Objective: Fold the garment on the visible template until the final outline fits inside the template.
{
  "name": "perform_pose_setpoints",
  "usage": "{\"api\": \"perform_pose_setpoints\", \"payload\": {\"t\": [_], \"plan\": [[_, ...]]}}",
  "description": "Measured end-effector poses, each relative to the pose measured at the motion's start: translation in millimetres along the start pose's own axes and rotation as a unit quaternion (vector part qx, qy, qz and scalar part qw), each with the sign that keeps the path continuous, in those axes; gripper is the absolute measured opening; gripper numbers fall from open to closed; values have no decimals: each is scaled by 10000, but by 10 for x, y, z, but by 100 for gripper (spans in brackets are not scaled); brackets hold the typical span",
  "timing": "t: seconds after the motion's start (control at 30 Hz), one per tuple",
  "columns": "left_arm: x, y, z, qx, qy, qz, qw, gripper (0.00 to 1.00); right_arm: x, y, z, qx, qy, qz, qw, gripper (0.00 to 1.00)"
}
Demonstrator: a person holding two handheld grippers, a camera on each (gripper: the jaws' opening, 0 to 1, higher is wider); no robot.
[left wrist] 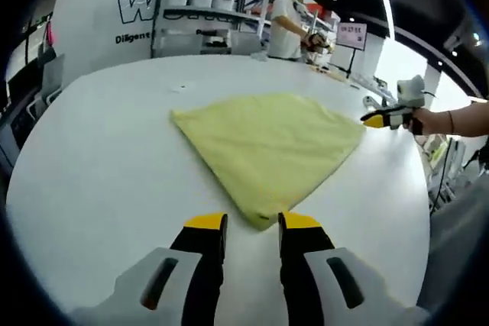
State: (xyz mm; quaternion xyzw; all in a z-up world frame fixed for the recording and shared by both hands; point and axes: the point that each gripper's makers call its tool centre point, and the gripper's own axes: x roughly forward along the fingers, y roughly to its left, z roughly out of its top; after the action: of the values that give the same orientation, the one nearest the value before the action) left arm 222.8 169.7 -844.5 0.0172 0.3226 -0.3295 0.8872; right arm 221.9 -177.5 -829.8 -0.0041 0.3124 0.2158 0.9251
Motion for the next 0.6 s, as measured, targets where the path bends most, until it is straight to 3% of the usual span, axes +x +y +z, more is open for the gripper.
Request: {"api": "perform_pose_setpoints", "payload": {"t": [0.37, 0.5, 0.6], "plan": [[54, -61, 45, 106, -101, -136, 9998, 13, 16, 15, -107, 194, 169, 102, 9996, 17], [59, -77, 63, 100, -164, -206, 9996, 3, 41, 58, -145, 254, 251, 176, 9992, 9], [35, -104, 107, 241, -253, -291, 9990, 1, 55, 46, -154, 227, 301, 103, 9992, 0]]}}
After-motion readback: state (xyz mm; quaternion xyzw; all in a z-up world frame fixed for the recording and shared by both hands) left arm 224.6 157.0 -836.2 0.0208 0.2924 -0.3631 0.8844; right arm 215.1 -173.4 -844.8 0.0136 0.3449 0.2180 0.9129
